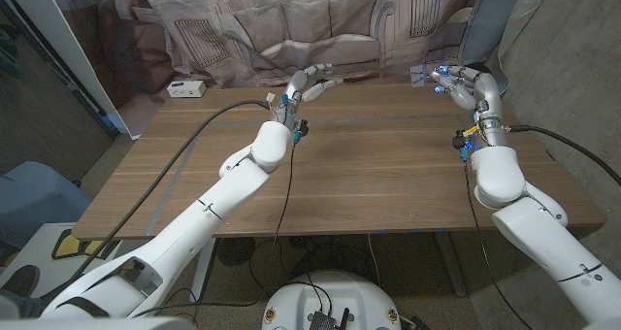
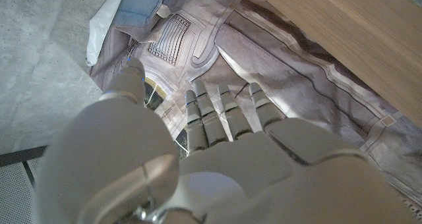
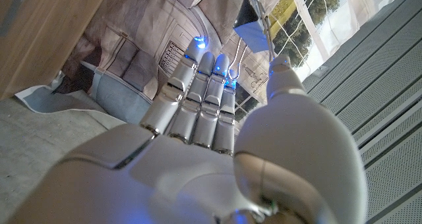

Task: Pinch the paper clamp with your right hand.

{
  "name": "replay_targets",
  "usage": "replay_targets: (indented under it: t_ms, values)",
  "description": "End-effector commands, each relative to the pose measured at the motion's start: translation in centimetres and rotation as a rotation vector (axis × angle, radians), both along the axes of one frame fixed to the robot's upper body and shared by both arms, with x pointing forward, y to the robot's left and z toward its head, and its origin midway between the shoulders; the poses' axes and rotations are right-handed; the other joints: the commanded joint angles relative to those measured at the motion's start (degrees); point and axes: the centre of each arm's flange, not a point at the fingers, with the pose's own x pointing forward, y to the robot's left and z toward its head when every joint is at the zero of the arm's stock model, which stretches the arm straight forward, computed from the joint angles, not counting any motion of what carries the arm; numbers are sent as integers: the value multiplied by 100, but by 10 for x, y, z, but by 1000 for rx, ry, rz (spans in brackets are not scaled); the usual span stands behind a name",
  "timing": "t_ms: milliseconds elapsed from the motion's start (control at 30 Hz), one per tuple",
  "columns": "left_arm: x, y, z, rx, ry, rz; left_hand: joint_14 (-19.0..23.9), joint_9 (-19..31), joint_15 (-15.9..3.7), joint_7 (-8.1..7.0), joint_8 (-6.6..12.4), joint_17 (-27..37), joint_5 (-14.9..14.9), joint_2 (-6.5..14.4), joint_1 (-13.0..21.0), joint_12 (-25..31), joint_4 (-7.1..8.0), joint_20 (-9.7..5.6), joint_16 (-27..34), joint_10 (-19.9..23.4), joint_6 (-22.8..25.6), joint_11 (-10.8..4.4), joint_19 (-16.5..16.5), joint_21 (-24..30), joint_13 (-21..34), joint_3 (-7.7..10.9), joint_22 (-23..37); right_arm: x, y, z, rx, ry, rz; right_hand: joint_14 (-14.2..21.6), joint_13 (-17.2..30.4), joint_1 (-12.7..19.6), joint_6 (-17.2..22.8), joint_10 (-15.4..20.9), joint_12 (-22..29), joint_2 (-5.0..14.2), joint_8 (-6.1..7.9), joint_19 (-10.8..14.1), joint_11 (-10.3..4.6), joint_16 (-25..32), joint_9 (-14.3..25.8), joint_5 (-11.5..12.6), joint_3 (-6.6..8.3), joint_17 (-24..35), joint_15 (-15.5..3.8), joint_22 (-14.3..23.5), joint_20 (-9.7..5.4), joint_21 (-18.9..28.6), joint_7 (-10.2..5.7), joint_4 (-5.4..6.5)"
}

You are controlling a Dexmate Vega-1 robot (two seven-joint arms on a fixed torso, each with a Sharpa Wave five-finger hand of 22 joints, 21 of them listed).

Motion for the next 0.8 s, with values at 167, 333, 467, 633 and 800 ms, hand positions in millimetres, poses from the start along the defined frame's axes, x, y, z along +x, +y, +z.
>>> replay_targets:
  t_ms: [167,333,467,633,800]
  values:
    - [6,13,-6,-56,49,-69,-23,17,32,22,6,22,46,1,-72,7,27,10,21,-7,-27,21,-53,5,6,11,14,2,-4,-5,2,-29,99,-30,27,154,123,14,-16,-62,7,-14,-96,-12,19,45,4,29,-259,23,-35,27,-196,-16]
    - [6,13,-8,-61,55,-63,-34,15,36,28,10,24,52,14,-98,5,36,10,25,-34,-35,55,-67,6,-2,12,15,1,-4,-5,17,-31,95,37,34,234,193,99,12,-77,30,-17,-132,29,28,51,5,52,-362,25,-61,33,-261,-43]
    - [6,13,-8,-63,56,-61,-36,14,42,36,11,27,56,24,-120,5,45,10,29,-47,-43,56,-75,7,-6,11,16,1,-4,-6,23,-32,90,176,88,323,235,176,65,-69,57,-18,-198,144,66,60,3,140,-447,28,-85,43,-285,-48]
    - [7,11,-8,-57,60,-61,-49,12,55,45,16,27,64,36,-145,9,52,11,31,-60,-47,70,-87,10,-14,13,17,0,-5,-6,25,-27,80,262,261,520,370,396,273,-51,144,-26,-563,367,169,67,-10,434,-565,33,-109,69,-338,-52]
    - [7,10,-8,-52,65,-62,-49,10,54,40,21,26,71,41,-158,13,51,11,36,-69,-48,71,-95,13,-20,15,17,0,-6,-7,35,-18,79,303,462,620,525,658,547,-44,254,-14,-688,494,285,65,-30,651,-626,36,-118,99,-330,-30]
